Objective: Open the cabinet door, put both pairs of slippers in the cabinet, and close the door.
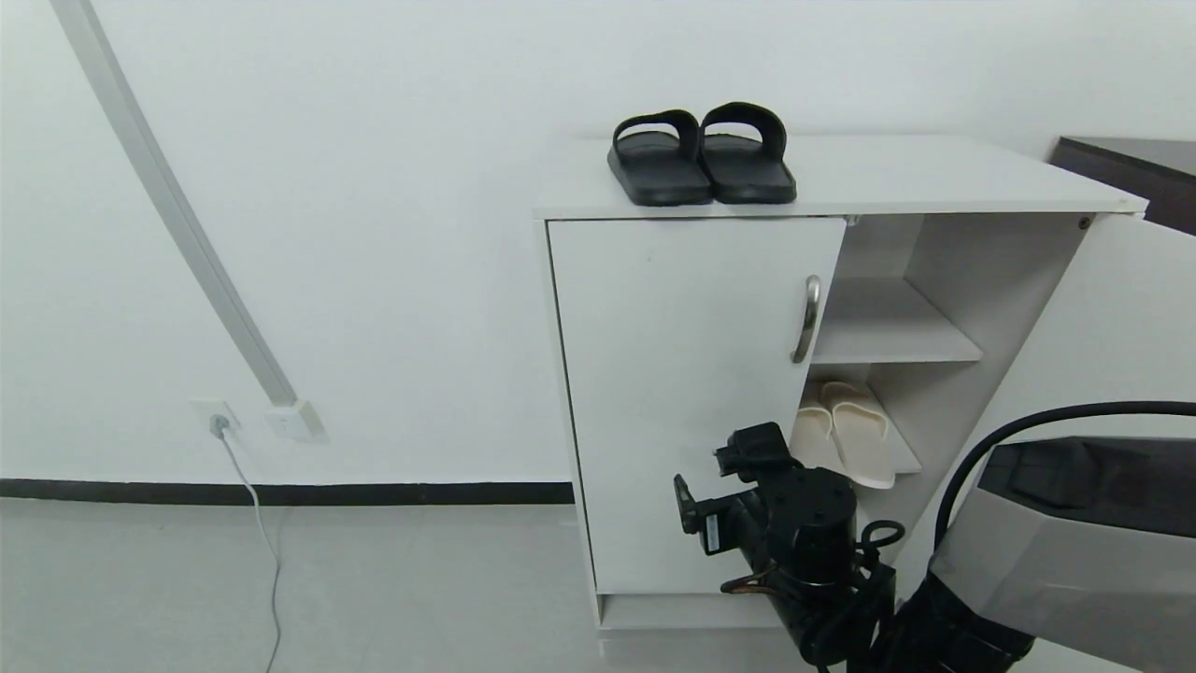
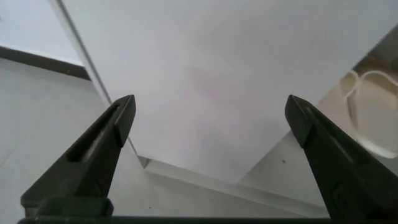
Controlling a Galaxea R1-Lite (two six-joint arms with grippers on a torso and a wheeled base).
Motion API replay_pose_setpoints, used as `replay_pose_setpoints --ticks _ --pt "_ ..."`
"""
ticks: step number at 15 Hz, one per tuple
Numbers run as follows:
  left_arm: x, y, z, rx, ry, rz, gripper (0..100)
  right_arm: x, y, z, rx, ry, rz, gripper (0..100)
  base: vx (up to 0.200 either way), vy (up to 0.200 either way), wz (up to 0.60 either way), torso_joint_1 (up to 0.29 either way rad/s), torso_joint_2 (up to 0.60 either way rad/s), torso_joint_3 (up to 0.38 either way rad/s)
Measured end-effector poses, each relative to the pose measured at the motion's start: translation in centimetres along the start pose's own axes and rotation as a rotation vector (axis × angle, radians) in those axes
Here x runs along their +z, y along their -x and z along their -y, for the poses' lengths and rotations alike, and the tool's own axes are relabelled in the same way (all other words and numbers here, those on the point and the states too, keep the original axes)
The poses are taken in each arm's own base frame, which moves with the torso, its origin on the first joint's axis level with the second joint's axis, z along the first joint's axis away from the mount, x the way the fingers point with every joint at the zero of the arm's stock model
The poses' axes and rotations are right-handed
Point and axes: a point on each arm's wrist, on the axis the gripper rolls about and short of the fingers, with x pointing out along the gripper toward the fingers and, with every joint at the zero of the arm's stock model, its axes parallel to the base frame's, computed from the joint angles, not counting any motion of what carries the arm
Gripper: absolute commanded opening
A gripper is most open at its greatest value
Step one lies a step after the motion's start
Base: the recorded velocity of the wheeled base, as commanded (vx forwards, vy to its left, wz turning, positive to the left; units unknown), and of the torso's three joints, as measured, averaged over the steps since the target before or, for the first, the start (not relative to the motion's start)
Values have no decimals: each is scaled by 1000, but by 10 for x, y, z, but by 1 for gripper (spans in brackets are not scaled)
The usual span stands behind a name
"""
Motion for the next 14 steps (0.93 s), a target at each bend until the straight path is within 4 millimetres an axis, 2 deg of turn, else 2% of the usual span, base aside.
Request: replay_pose_setpoints --ticks 7,14 --pt "0 0 0 -4 -9 0 0 -1 1 1 -1 3 -5 100 0 0 0 154 -476 -326" --pt "0 0 0 -3 -9 0 0 -2 2 1 0 3 -5 100 0 0 0 200 -512 -313"
